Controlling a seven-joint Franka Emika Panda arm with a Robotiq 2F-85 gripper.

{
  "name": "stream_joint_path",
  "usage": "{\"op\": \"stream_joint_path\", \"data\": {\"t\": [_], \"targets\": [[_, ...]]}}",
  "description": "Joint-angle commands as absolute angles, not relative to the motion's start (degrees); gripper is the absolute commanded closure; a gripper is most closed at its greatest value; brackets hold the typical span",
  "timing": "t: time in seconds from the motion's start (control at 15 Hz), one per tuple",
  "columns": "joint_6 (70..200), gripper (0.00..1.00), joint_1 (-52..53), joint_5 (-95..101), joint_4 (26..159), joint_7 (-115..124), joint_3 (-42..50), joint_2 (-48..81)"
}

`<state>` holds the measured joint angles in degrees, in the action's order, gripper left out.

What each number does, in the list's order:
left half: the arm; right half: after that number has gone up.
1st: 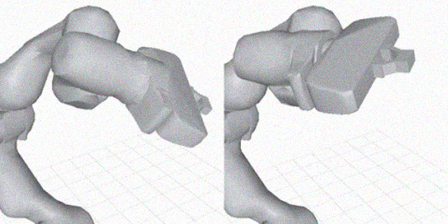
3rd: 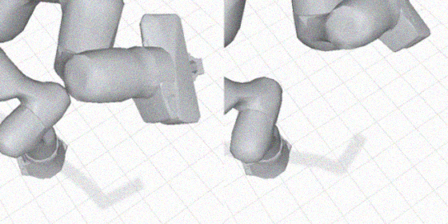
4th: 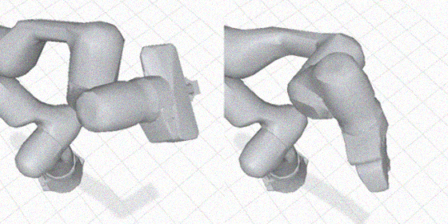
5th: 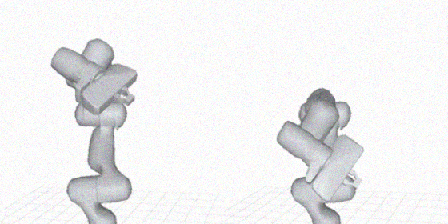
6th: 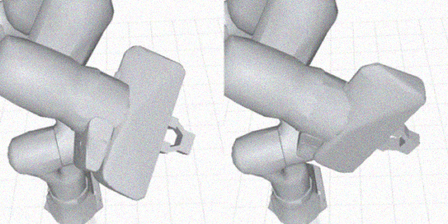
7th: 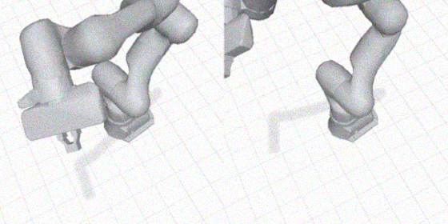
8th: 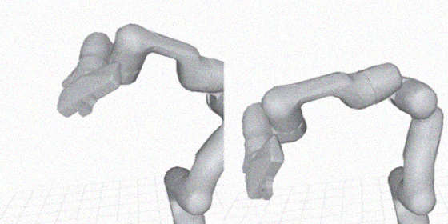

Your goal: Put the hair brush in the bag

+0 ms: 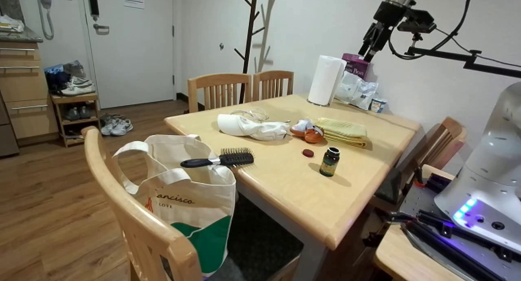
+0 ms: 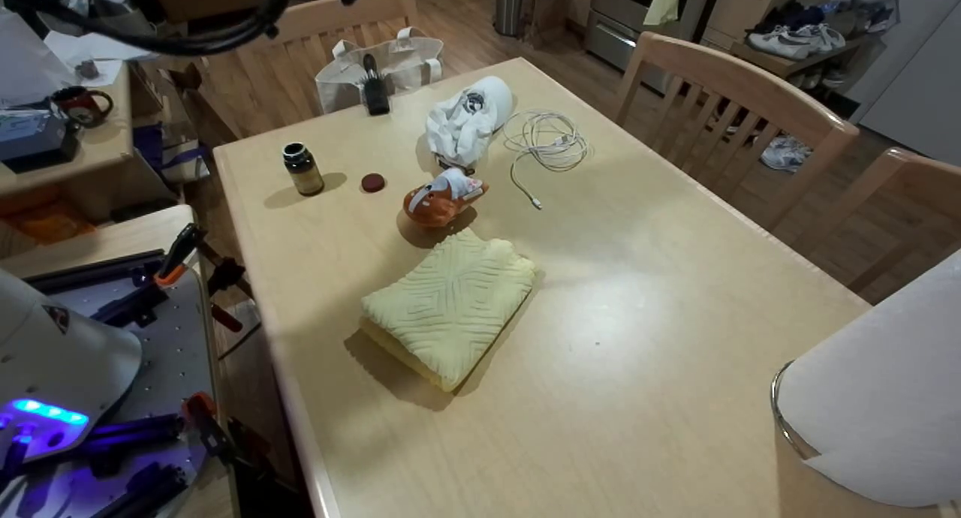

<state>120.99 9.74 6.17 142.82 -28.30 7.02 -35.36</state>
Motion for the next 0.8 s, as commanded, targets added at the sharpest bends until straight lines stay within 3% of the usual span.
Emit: {"op": "stream_joint_path", "data": {"t": [0.0,0.47,0.73], "targets": [[117.82,0.00,15.09,1.68,136.91,-34.80,5.89,-29.78],[118.42,0.00,14.53,2.93,137.59,-33.53,3.17,-29.87],[116.21,0.00,19.22,0.43,129.13,-39.00,0.82,-22.48]]}}
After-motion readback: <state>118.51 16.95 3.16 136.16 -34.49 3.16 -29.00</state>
